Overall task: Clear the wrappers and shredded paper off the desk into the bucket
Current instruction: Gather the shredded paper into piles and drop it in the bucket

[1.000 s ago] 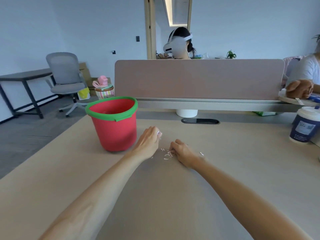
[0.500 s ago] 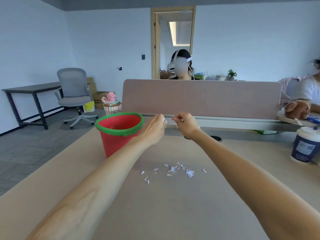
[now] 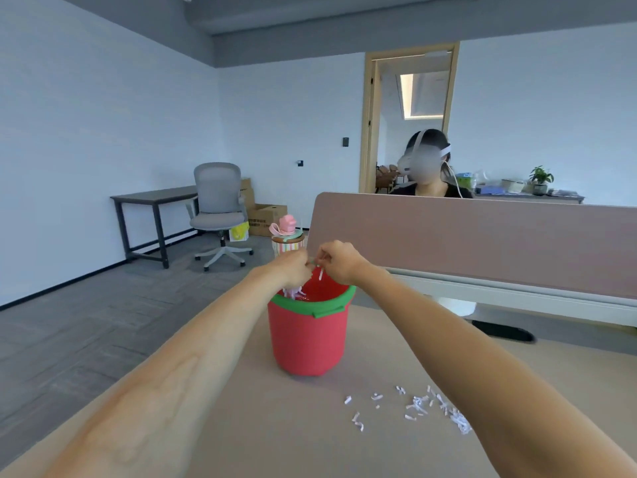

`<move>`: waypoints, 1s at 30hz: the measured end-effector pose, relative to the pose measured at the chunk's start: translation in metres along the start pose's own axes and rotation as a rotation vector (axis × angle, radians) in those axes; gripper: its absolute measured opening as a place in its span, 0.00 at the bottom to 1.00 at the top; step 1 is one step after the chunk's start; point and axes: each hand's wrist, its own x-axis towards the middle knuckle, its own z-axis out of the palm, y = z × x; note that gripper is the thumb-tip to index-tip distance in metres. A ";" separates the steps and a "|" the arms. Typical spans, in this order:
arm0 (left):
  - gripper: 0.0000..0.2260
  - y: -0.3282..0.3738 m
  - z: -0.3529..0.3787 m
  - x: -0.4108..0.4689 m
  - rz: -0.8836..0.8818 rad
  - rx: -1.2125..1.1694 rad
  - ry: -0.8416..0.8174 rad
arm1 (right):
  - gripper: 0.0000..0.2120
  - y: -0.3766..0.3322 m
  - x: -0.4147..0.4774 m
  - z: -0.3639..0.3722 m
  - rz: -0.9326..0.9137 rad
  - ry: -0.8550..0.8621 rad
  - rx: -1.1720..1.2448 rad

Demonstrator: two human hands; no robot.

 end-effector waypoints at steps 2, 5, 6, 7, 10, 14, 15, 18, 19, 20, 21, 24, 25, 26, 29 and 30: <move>0.11 -0.006 0.000 0.000 0.021 0.009 -0.017 | 0.10 0.001 -0.002 0.002 -0.026 -0.021 -0.056; 0.07 -0.007 -0.003 -0.002 0.027 0.023 -0.015 | 0.12 0.003 -0.009 -0.003 -0.044 0.000 -0.076; 0.08 -0.005 -0.003 -0.004 0.032 0.031 -0.013 | 0.12 0.004 -0.014 -0.006 -0.048 0.016 -0.074; 0.08 -0.003 -0.003 -0.007 0.040 0.039 -0.008 | 0.12 0.005 -0.019 -0.009 -0.050 0.033 -0.073; 0.11 0.009 -0.002 -0.015 0.115 0.022 0.055 | 0.10 0.016 -0.041 -0.017 -0.017 0.094 -0.065; 0.12 0.049 0.008 -0.030 0.291 0.034 0.173 | 0.11 0.039 -0.077 -0.036 0.065 0.149 -0.088; 0.12 0.062 0.013 -0.035 0.324 0.030 0.179 | 0.12 0.047 -0.086 -0.042 0.089 0.160 -0.095; 0.11 0.098 0.039 -0.047 0.433 -0.007 0.179 | 0.12 0.077 -0.125 -0.057 0.192 0.151 -0.120; 0.11 0.108 0.050 -0.051 0.470 -0.018 0.199 | 0.13 0.089 -0.140 -0.060 0.233 0.143 -0.124; 0.11 0.116 0.064 -0.056 0.501 -0.035 0.222 | 0.13 0.102 -0.157 -0.059 0.280 0.133 -0.123; 0.11 0.121 0.079 -0.061 0.515 -0.065 0.228 | 0.13 0.116 -0.174 -0.057 0.332 0.119 -0.122; 0.12 0.120 0.130 -0.078 0.481 -0.109 0.083 | 0.13 0.154 -0.227 -0.036 0.465 0.097 -0.095; 0.13 0.112 0.147 -0.084 0.446 -0.081 0.010 | 0.14 0.165 -0.242 -0.025 0.508 0.102 -0.059; 0.14 0.102 0.162 -0.089 0.401 -0.045 -0.054 | 0.14 0.175 -0.254 -0.013 0.543 0.090 -0.039; 0.20 0.064 0.196 -0.105 0.233 -0.021 -0.117 | 0.13 0.188 -0.271 0.030 0.587 -0.066 -0.131; 0.22 0.054 0.202 -0.109 0.179 -0.040 -0.100 | 0.15 0.187 -0.273 0.043 0.577 -0.078 -0.188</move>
